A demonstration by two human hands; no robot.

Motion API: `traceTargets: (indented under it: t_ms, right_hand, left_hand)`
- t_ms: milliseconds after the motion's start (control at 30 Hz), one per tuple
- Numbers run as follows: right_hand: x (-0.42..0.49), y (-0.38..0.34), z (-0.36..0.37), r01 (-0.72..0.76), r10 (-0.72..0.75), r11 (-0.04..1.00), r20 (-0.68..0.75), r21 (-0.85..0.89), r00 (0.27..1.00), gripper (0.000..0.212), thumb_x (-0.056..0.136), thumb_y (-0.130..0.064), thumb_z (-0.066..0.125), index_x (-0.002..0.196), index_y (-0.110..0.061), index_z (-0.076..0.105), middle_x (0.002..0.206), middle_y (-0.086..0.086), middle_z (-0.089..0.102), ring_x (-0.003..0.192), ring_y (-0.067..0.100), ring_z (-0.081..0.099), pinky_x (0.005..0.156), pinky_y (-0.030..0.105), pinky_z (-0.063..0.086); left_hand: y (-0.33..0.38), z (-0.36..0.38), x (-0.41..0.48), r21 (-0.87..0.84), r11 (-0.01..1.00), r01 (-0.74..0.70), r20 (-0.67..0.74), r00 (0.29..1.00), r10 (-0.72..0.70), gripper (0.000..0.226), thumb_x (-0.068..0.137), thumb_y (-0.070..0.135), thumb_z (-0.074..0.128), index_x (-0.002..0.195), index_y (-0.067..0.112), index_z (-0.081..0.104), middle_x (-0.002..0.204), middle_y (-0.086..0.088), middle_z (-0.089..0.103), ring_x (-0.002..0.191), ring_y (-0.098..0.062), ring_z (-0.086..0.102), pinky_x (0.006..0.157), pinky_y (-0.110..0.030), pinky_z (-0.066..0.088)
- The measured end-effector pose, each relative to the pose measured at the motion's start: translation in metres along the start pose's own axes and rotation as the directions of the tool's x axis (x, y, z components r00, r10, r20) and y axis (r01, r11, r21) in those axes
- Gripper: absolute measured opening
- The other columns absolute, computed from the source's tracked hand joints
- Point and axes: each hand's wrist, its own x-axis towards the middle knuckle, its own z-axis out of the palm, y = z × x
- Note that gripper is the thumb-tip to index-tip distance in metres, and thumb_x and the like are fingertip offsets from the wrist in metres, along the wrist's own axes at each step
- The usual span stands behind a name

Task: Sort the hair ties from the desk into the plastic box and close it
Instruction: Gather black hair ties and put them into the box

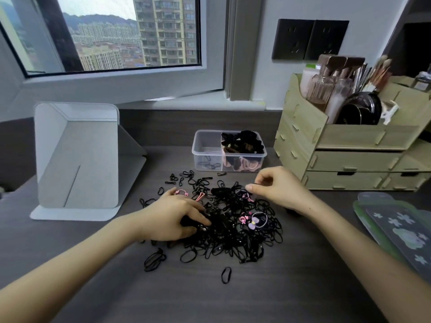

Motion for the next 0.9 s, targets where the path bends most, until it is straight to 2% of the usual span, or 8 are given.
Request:
traceTargets:
  t_ms: [67, 133, 200, 367, 533, 600, 767, 900]
  right_hand:
    - [0.012, -0.006, 0.007, 0.032, -0.033, 0.999, 0.016, 0.014, 0.999, 0.018, 0.08, -0.03, 0.071, 0.071, -0.016, 0.066, 0.07, 0.0, 0.065, 0.061, 0.006, 0.052, 0.056, 0.018, 0.039]
    - [0.024, -0.013, 0.015, 0.041, -0.042, 0.999, 0.036, 0.025, 0.998, 0.013, 0.082, -0.025, 0.07, 0.085, -0.012, 0.071, 0.075, 0.004, 0.066, 0.065, 0.01, 0.054, 0.059, 0.018, 0.04]
    - [0.034, -0.022, 0.024, 0.053, -0.053, 0.999, 0.088, -0.001, 0.995, 0.024, 0.084, -0.024, 0.067, 0.105, -0.013, 0.069, 0.078, -0.001, 0.063, 0.073, 0.01, 0.055, 0.068, 0.021, 0.041]
    - [0.056, -0.036, 0.047, 0.13, -0.039, 0.895, 0.215, -0.427, 0.976, 0.03, 0.086, -0.038, 0.062, 0.111, -0.022, 0.068, 0.11, 0.0, 0.069, 0.107, 0.021, 0.06, 0.091, 0.035, 0.042]
    - [0.057, -0.044, 0.05, 0.197, -0.044, 0.845, 0.302, -0.497, 0.952, 0.024, 0.084, -0.035, 0.064, 0.102, -0.018, 0.065, 0.11, 0.0, 0.066, 0.108, 0.023, 0.057, 0.101, 0.042, 0.035]
    - [0.051, -0.044, 0.044, 0.208, -0.106, 0.873, 0.244, -0.442, 0.964, 0.018, 0.082, -0.034, 0.066, 0.095, -0.022, 0.065, 0.098, -0.006, 0.065, 0.101, 0.02, 0.057, 0.091, 0.036, 0.038]
    - [0.042, -0.039, 0.022, 0.104, -0.085, 0.981, 0.118, -0.165, 0.989, 0.019, 0.073, -0.038, 0.076, 0.079, -0.024, 0.064, 0.06, -0.016, 0.046, 0.062, 0.001, 0.045, 0.056, 0.024, 0.032]
    - [0.04, -0.03, 0.008, 0.049, -0.049, 0.999, 0.07, -0.002, 0.996, 0.02, 0.071, -0.033, 0.079, 0.078, -0.018, 0.068, 0.058, -0.013, 0.051, 0.057, 0.004, 0.047, 0.058, 0.026, 0.037]
  left_hand:
    - [-0.002, -0.01, 0.0, -0.047, 0.999, -0.011, 0.04, 0.999, 0.013, 0.032, 0.088, 0.03, 0.056, 0.113, 0.05, 0.06, 0.14, 0.023, 0.044, 0.132, 0.005, 0.034, 0.118, -0.038, 0.001]
    - [-0.006, -0.019, 0.001, -0.081, 0.997, -0.004, 0.044, 0.999, 0.007, 0.03, 0.088, 0.026, 0.057, 0.108, 0.046, 0.065, 0.135, 0.025, 0.048, 0.123, 0.009, 0.041, 0.111, -0.022, 0.01]
    - [-0.011, -0.027, 0.002, -0.096, 0.995, 0.019, 0.013, 1.0, -0.018, 0.024, 0.087, 0.025, 0.058, 0.103, 0.041, 0.068, 0.125, 0.025, 0.057, 0.109, 0.011, 0.049, 0.106, -0.015, 0.024]
    - [-0.024, -0.028, -0.002, -0.11, 0.986, 0.123, -0.075, 0.988, -0.132, 0.019, 0.082, 0.035, 0.065, 0.1, 0.04, 0.066, 0.116, 0.018, 0.059, 0.112, -0.004, 0.052, 0.096, -0.022, 0.039]
    - [-0.009, -0.006, -0.006, -0.033, 0.998, 0.047, 0.015, 0.999, -0.047, 0.042, 0.074, 0.055, 0.066, 0.113, 0.043, 0.058, 0.109, 0.012, 0.054, 0.108, -0.007, 0.046, 0.099, -0.033, 0.036]
    - [-0.005, 0.001, -0.006, 0.004, 1.0, 0.031, -0.017, 0.999, -0.031, 0.044, 0.074, 0.055, 0.065, 0.115, 0.042, 0.056, 0.102, 0.013, 0.051, 0.101, -0.006, 0.044, 0.094, -0.029, 0.035]
    - [0.004, 0.003, -0.003, -0.126, 0.991, -0.037, -0.348, 0.937, -0.01, 0.027, 0.082, 0.045, 0.063, 0.105, 0.032, 0.066, 0.085, 0.012, 0.05, 0.085, -0.007, 0.046, 0.072, -0.012, 0.033]
    - [0.026, 0.005, 0.021, -0.021, 0.995, -0.099, -0.287, 0.954, 0.089, 0.031, 0.088, 0.046, 0.053, 0.115, 0.037, 0.062, 0.092, 0.005, 0.053, 0.092, -0.015, 0.048, 0.085, -0.029, 0.04]
